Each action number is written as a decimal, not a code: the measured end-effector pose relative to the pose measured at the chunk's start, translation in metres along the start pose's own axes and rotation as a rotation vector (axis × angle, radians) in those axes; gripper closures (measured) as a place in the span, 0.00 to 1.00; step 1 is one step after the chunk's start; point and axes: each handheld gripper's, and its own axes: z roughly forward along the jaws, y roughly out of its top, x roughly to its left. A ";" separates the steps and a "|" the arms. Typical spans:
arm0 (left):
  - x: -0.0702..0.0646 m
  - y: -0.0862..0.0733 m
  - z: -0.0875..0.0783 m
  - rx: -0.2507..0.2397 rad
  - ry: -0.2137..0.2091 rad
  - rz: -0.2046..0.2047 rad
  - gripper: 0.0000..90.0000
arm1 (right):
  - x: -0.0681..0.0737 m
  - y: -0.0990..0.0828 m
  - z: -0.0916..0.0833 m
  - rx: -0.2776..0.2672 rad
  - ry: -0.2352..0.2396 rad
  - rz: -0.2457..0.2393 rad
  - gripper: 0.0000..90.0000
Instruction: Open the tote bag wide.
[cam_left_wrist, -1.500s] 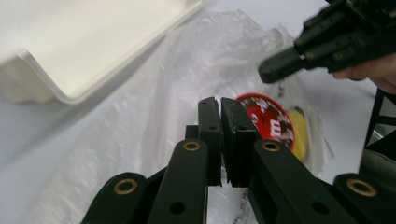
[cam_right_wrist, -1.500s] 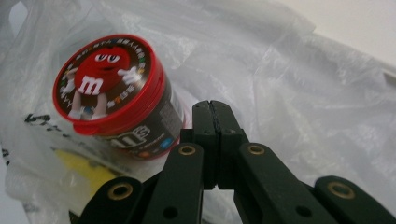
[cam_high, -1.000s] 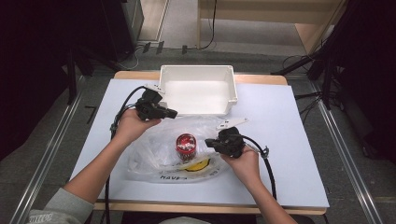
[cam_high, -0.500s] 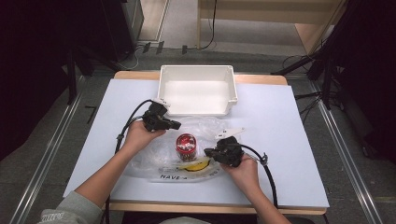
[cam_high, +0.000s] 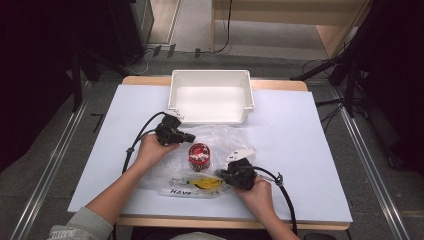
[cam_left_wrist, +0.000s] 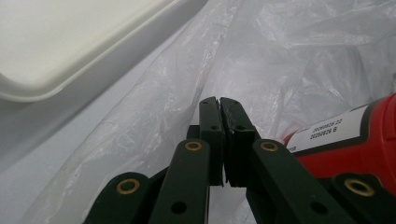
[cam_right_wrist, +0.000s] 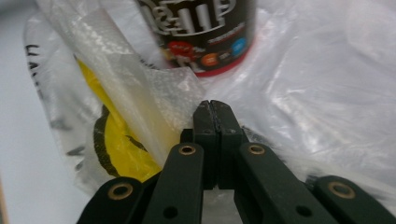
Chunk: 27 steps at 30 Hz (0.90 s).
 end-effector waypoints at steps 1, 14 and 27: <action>0.000 0.000 0.000 0.001 -0.002 -0.002 0.99 | 0.002 -0.001 0.000 -0.002 0.006 -0.002 1.00; -0.003 -0.001 0.010 0.006 0.013 0.002 0.99 | 0.027 -0.012 -0.001 -0.009 0.029 -0.087 1.00; -0.003 0.003 0.016 -0.027 0.074 -0.017 0.99 | 0.041 -0.012 0.003 0.016 0.075 -0.121 1.00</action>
